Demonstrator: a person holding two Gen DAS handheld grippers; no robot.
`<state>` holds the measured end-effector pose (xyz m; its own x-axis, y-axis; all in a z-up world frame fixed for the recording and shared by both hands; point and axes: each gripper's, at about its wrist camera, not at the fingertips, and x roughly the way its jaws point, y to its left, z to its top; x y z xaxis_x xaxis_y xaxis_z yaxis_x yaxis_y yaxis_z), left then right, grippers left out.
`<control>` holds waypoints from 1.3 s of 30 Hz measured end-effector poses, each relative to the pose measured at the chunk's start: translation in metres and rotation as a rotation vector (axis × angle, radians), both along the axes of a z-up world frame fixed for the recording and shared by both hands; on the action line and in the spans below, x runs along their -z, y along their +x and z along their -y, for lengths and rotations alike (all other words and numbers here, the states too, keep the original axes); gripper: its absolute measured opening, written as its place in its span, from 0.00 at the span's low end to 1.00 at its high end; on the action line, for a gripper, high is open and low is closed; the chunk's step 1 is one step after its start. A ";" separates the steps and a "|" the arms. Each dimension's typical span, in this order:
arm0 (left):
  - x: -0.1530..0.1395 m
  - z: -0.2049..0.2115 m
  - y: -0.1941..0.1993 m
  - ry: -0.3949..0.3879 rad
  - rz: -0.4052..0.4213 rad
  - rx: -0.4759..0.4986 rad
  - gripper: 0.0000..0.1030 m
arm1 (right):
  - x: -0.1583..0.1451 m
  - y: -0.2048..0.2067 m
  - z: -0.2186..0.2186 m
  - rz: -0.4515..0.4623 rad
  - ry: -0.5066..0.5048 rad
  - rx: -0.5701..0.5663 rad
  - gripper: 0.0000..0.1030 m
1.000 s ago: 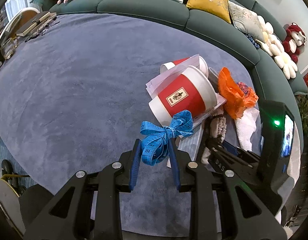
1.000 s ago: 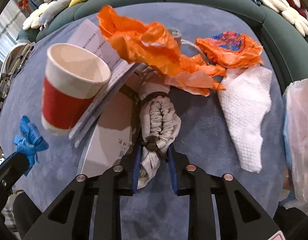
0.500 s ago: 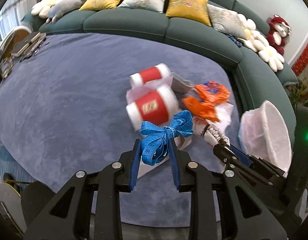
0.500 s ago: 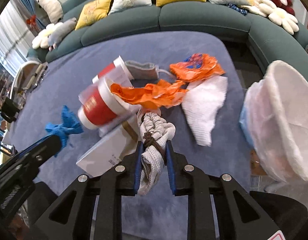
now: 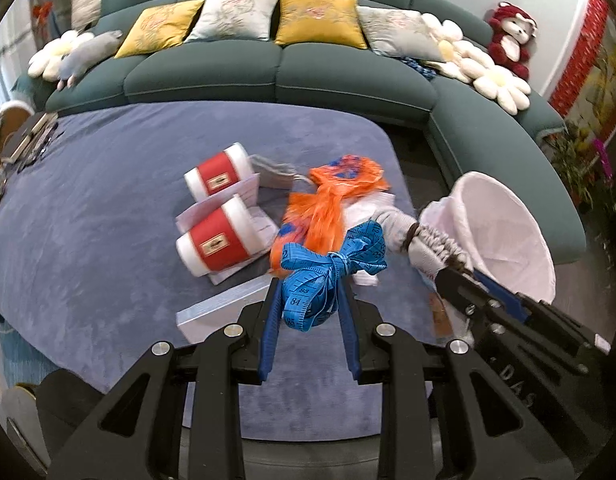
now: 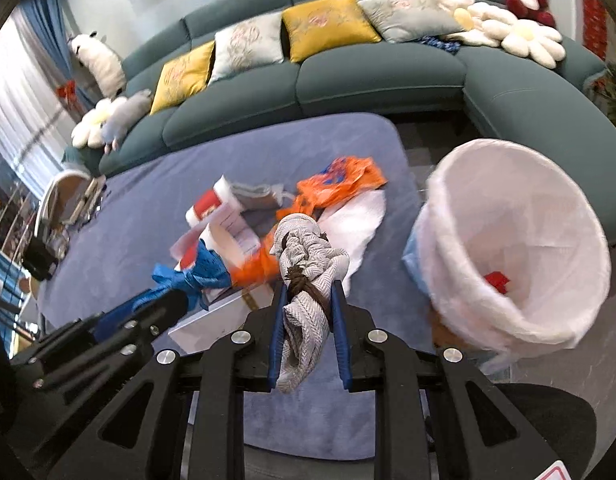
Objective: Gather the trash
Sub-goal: 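Carry the blue ribbon and white glove over the bin and release both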
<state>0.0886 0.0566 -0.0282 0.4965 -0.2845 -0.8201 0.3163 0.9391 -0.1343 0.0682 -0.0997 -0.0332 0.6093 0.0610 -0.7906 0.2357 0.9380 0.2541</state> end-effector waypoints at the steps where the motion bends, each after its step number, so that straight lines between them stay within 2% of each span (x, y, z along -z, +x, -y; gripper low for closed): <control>1: -0.001 0.004 -0.001 0.001 0.003 0.006 0.26 | -0.002 -0.003 0.005 0.008 0.002 0.009 0.20; 20: -0.014 0.125 -0.022 0.028 0.036 0.189 0.26 | -0.019 -0.062 0.115 0.071 -0.015 0.225 0.20; 29: -0.008 0.185 -0.022 0.032 0.020 0.276 0.26 | -0.008 -0.086 0.172 0.053 -0.007 0.340 0.20; 39: 0.007 0.233 -0.015 0.043 -0.012 0.334 0.29 | 0.007 -0.088 0.202 0.030 0.008 0.392 0.20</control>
